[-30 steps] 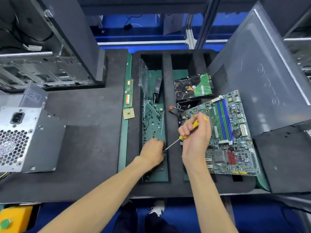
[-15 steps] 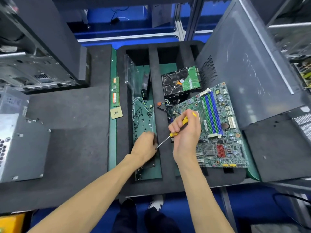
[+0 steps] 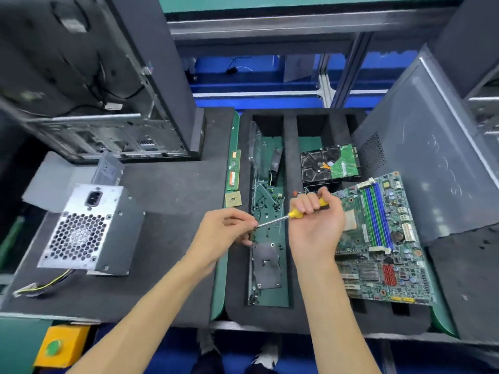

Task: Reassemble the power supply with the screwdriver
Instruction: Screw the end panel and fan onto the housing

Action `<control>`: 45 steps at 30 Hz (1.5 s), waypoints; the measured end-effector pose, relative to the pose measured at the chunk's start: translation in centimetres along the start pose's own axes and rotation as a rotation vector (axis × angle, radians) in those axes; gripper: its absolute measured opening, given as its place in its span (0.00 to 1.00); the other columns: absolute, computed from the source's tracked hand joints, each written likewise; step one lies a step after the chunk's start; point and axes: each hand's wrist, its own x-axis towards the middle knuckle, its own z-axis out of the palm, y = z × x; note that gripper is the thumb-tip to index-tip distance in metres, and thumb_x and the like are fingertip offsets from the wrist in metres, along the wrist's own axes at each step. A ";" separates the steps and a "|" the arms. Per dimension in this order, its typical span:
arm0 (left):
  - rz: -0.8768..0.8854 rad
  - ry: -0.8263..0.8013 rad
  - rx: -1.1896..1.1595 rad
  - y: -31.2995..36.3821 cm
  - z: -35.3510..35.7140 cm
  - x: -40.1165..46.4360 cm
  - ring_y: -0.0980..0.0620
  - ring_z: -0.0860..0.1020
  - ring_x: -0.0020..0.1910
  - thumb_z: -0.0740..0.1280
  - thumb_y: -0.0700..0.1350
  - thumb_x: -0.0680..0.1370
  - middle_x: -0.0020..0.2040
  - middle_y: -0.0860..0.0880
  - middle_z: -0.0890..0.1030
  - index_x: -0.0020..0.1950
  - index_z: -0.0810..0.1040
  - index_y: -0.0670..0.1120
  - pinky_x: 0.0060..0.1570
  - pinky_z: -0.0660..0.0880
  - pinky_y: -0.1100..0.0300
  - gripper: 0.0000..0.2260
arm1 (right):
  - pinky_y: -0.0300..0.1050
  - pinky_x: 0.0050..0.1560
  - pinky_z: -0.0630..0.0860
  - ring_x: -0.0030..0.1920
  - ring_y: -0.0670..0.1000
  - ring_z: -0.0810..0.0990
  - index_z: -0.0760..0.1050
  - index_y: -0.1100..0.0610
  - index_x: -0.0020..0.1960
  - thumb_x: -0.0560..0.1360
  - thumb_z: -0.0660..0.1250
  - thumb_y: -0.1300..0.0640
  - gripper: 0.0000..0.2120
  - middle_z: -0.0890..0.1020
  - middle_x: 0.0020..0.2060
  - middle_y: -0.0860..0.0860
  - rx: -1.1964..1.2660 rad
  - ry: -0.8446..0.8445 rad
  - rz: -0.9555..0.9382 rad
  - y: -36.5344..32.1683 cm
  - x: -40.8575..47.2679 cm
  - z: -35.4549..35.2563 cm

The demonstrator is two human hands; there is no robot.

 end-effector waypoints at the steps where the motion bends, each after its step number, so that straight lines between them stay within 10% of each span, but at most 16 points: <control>1: -0.033 -0.001 -0.115 0.7 -0.9 -0.5 0.50 0.82 0.36 0.74 0.34 0.75 0.39 0.41 0.84 0.47 0.85 0.37 0.40 0.82 0.58 0.02 | 0.39 0.28 0.63 0.29 0.47 0.59 0.64 0.55 0.40 0.81 0.59 0.62 0.12 0.61 0.32 0.48 -0.001 -0.016 -0.004 0.5 -0.4 0.6; 11: 0.124 -0.041 -0.356 3.7 -10.1 -4.8 0.47 0.83 0.40 0.76 0.45 0.70 0.41 0.42 0.84 0.44 0.87 0.41 0.44 0.81 0.57 0.08 | 0.40 0.29 0.64 0.29 0.49 0.59 0.64 0.55 0.41 0.81 0.57 0.62 0.10 0.61 0.32 0.49 0.048 -0.042 -0.036 7.9 -4.1 5.8; 17: 0.211 -0.019 -0.393 3.7 -15.6 -5.8 0.45 0.84 0.39 0.74 0.34 0.74 0.38 0.40 0.84 0.45 0.87 0.40 0.44 0.83 0.56 0.03 | 0.40 0.28 0.64 0.29 0.49 0.59 0.63 0.55 0.39 0.81 0.57 0.61 0.12 0.60 0.32 0.48 -0.004 -0.080 -0.096 13.8 -6.7 8.1; 31: 0.484 0.165 -0.095 2.7 -22.4 -7.1 0.49 0.86 0.39 0.74 0.36 0.76 0.40 0.50 0.86 0.46 0.85 0.48 0.47 0.82 0.58 0.07 | 0.40 0.31 0.63 0.28 0.49 0.61 0.63 0.55 0.40 0.80 0.57 0.62 0.10 0.62 0.31 0.49 0.049 -0.067 -0.072 21.9 -8.7 9.3; 37: 0.457 0.223 -0.068 2.2 -26.3 -7.6 0.53 0.84 0.43 0.74 0.54 0.73 0.44 0.53 0.85 0.56 0.82 0.58 0.41 0.82 0.60 0.12 | 0.39 0.31 0.63 0.28 0.49 0.61 0.63 0.55 0.38 0.79 0.57 0.62 0.11 0.62 0.32 0.48 0.054 -0.100 0.009 23.2 -7.9 9.6; 41: 0.232 0.427 -0.031 -1.0 -30.7 -7.6 0.55 0.82 0.35 0.71 0.48 0.79 0.40 0.49 0.84 0.47 0.82 0.52 0.35 0.78 0.63 0.02 | 0.41 0.28 0.62 0.28 0.48 0.59 0.69 0.56 0.40 0.80 0.59 0.53 0.12 0.60 0.31 0.48 0.006 -0.258 0.023 24.6 -8.4 10.2; 45: -0.101 0.188 -0.042 -4.8 -32.3 -8.6 0.52 0.85 0.40 0.69 0.51 0.80 0.44 0.43 0.86 0.50 0.85 0.46 0.42 0.83 0.58 0.10 | 0.42 0.25 0.59 0.27 0.49 0.55 0.69 0.55 0.37 0.82 0.56 0.48 0.17 0.58 0.28 0.49 -0.201 -0.374 -0.009 26.8 -9.5 10.5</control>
